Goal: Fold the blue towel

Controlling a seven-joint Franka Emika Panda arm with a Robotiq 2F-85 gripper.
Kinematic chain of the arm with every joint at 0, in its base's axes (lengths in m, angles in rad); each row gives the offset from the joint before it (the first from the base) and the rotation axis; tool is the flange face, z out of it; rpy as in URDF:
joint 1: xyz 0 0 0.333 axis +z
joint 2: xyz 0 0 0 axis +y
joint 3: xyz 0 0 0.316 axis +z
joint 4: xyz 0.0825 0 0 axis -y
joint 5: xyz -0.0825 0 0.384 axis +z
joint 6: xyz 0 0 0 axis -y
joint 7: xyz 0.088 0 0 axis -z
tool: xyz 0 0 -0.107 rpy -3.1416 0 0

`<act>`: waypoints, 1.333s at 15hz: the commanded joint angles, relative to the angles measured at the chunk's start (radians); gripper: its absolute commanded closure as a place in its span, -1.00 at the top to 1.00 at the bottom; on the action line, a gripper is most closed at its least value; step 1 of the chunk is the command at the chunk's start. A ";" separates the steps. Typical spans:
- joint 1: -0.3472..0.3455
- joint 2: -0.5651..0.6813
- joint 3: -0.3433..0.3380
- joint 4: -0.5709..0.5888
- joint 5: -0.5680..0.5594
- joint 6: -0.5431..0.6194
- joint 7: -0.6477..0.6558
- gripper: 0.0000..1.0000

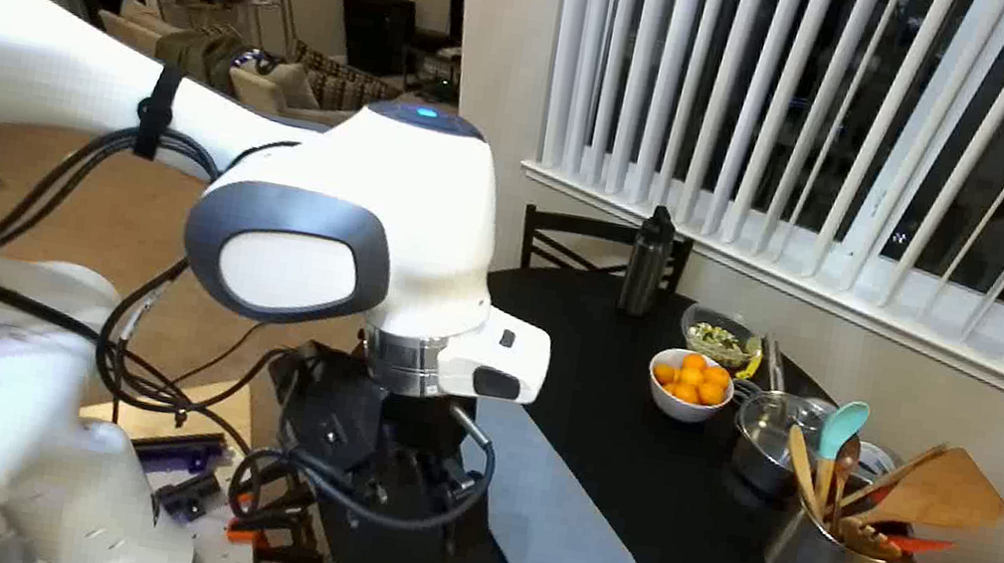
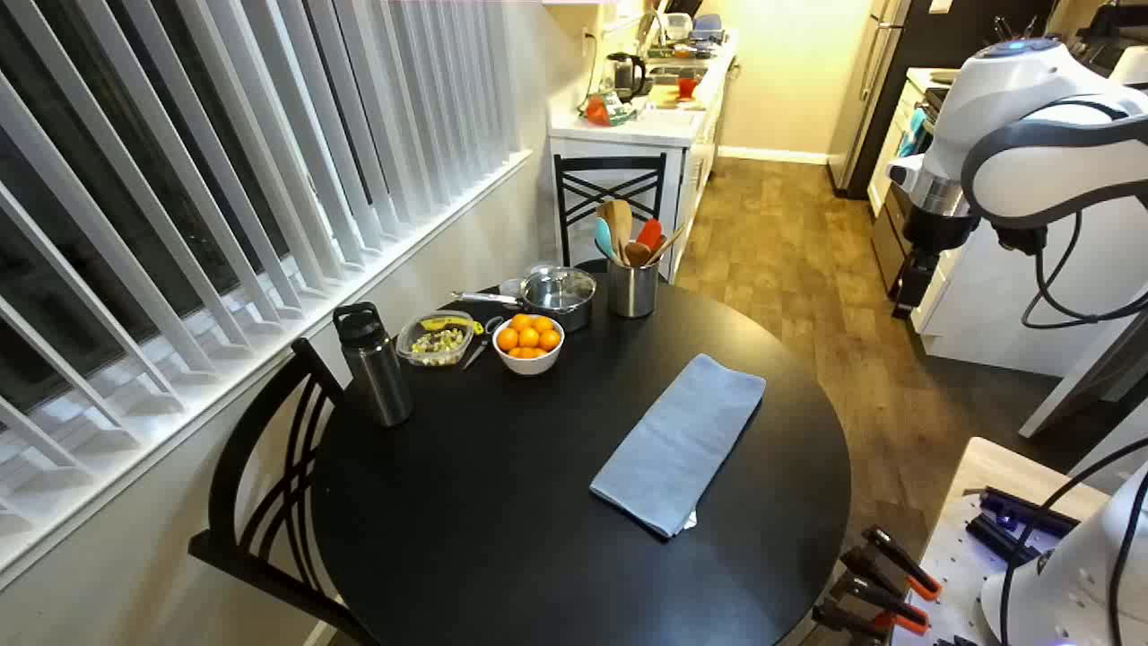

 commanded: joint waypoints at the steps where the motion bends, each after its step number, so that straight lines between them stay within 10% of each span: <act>1: -0.006 0.001 0.006 0.001 0.005 -0.001 -0.003 1.00; 8: -0.006 0.001 0.006 0.001 0.005 -0.001 -0.003 1.00; 20: 0.081 0.571 -0.047 0.346 0.286 0.137 -0.363 1.00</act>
